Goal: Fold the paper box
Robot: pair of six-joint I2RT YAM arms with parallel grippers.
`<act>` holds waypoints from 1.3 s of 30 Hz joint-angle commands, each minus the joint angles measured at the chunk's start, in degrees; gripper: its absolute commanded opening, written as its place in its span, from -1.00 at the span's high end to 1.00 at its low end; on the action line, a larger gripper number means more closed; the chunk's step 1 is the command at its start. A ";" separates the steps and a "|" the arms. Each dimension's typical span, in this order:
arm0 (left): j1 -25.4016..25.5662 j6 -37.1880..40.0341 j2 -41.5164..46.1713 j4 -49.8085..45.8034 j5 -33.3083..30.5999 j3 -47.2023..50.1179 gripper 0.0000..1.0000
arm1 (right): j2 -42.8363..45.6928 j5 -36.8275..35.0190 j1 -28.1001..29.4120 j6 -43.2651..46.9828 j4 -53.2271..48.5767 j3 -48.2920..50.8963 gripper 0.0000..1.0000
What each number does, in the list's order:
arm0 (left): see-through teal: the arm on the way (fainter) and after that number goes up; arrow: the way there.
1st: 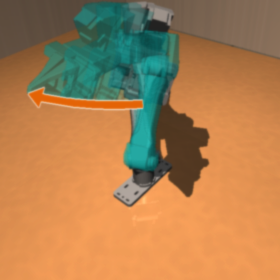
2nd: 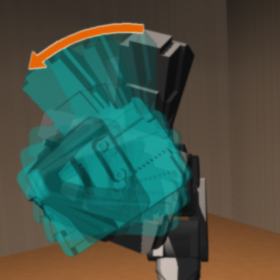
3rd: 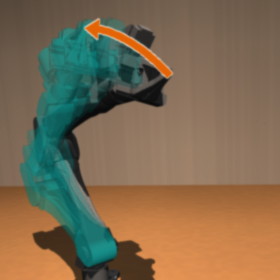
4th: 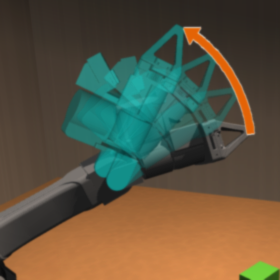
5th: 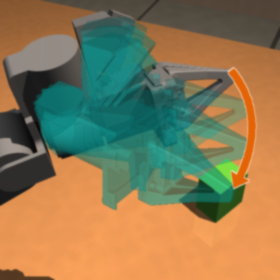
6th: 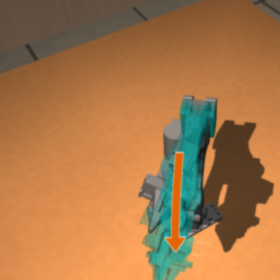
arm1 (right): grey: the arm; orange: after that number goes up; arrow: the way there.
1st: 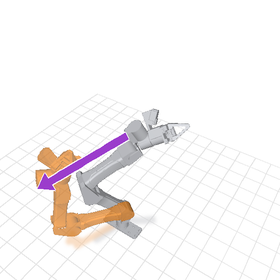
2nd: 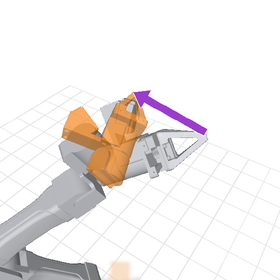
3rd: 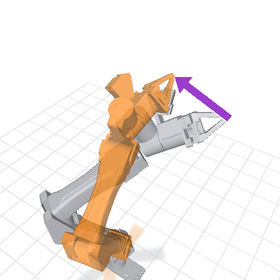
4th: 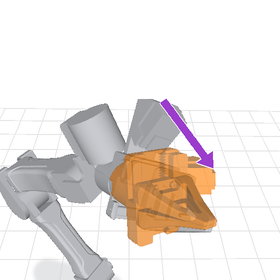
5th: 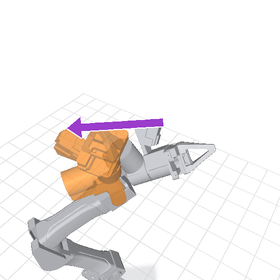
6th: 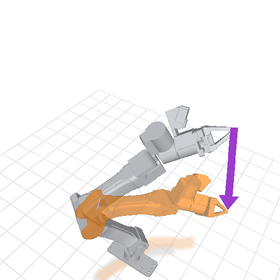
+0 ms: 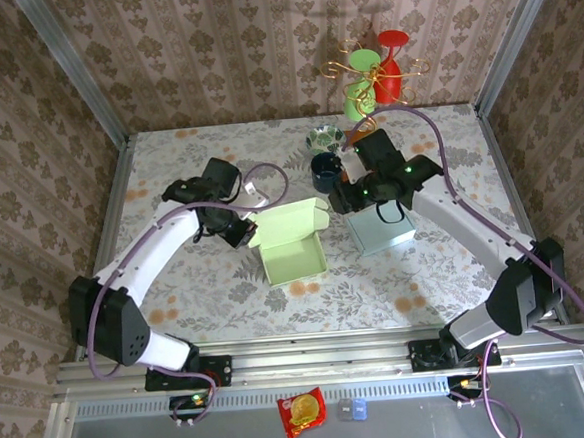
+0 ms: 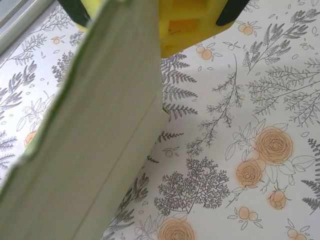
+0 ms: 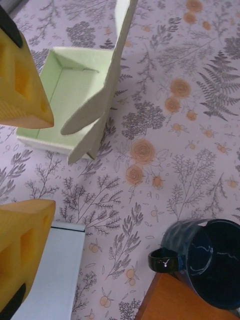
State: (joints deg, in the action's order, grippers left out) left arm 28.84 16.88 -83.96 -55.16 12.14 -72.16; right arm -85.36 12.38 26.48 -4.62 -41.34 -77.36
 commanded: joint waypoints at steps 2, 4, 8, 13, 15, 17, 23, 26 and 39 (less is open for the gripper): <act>-0.28 3.43 -2.01 -1.33 -1.01 -2.36 1.00 | -3.54 7.39 0.18 6.92 -3.94 -1.30 0.07; -0.27 3.50 -2.73 -1.25 -1.06 -2.76 1.00 | -4.02 7.58 0.30 7.36 -4.29 -1.14 -0.01; -0.19 3.94 -3.49 -1.02 -1.33 -3.01 1.00 | -4.27 4.70 0.50 8.17 -2.27 0.68 -0.14; -0.28 4.86 -3.88 -0.36 -1.24 -2.63 1.00 | -8.82 0.87 0.85 12.00 -3.53 -2.21 -0.13; -0.36 4.74 -4.23 -0.26 -1.31 -2.63 1.00 | -10.37 1.06 0.90 12.98 -4.06 -3.80 -0.12; -0.45 4.48 -4.50 0.00 -1.35 -2.72 1.00 | -11.91 1.54 1.17 13.57 -4.80 -5.27 -0.10; -0.45 3.90 -5.03 0.52 -1.24 -2.90 1.00 | -14.06 1.38 2.57 13.25 -4.45 -6.30 0.02; -0.50 3.78 -5.17 0.70 -1.22 -3.07 1.00 | -14.49 1.24 2.61 12.79 -3.69 -6.33 0.07; -0.45 1.87 -5.72 1.80 -1.07 -3.16 1.00 | -16.78 -2.62 4.41 10.89 -4.12 -7.70 0.39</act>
State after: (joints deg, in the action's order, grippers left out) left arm 28.80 19.70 -88.92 -53.17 11.07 -74.04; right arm -100.88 11.94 30.24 7.16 -43.99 -83.42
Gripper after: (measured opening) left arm 0.053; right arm 0.314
